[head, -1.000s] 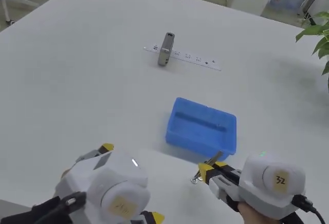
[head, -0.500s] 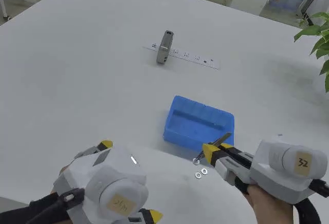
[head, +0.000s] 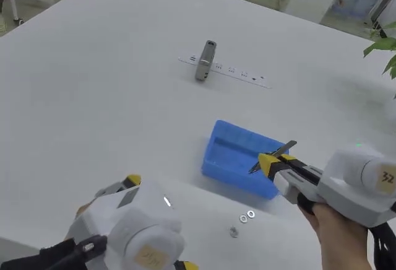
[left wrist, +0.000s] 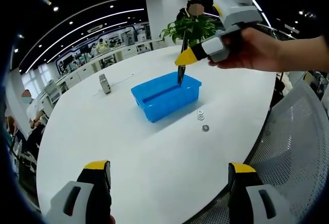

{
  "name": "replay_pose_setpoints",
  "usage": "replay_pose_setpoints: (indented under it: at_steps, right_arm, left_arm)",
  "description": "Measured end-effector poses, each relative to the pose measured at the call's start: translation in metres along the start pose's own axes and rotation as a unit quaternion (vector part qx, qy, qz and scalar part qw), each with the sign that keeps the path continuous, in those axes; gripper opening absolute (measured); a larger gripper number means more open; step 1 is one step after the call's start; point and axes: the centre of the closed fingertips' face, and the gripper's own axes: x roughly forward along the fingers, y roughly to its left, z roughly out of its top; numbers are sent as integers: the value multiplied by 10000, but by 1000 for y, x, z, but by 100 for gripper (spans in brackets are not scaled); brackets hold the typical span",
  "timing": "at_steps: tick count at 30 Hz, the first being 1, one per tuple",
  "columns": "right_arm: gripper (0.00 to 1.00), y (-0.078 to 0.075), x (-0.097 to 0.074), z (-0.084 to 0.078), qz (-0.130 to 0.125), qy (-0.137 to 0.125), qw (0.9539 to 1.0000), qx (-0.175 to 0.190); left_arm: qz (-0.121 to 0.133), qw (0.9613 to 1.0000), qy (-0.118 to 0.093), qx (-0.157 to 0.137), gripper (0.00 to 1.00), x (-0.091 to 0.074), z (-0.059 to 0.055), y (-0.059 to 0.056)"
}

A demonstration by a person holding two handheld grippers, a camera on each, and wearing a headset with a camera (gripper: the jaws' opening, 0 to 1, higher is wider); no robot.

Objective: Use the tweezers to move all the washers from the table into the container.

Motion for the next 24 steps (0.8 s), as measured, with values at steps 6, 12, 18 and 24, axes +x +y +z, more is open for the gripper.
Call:
replay_pose_setpoints:
  at_steps: [6,12,18,24]
  right_arm:
    - [4,6,-7,-19,26,139,9998,104]
    - [4,15,-12,-35,84,273,9995,160]
    - [4,24,-17,-57,131,473,9987,125]
    - [4,27,-17,-74,139,641,9978,51]
  left_arm:
    - [-66,9999,54,84,98,1,-2,-4]
    - [-74,9999,53,89,98,2,-2,-4]
    - [-54,10000,43,67,97,1,-1,-3]
    - [-60,9999,49,69,97,1,-2,-4]
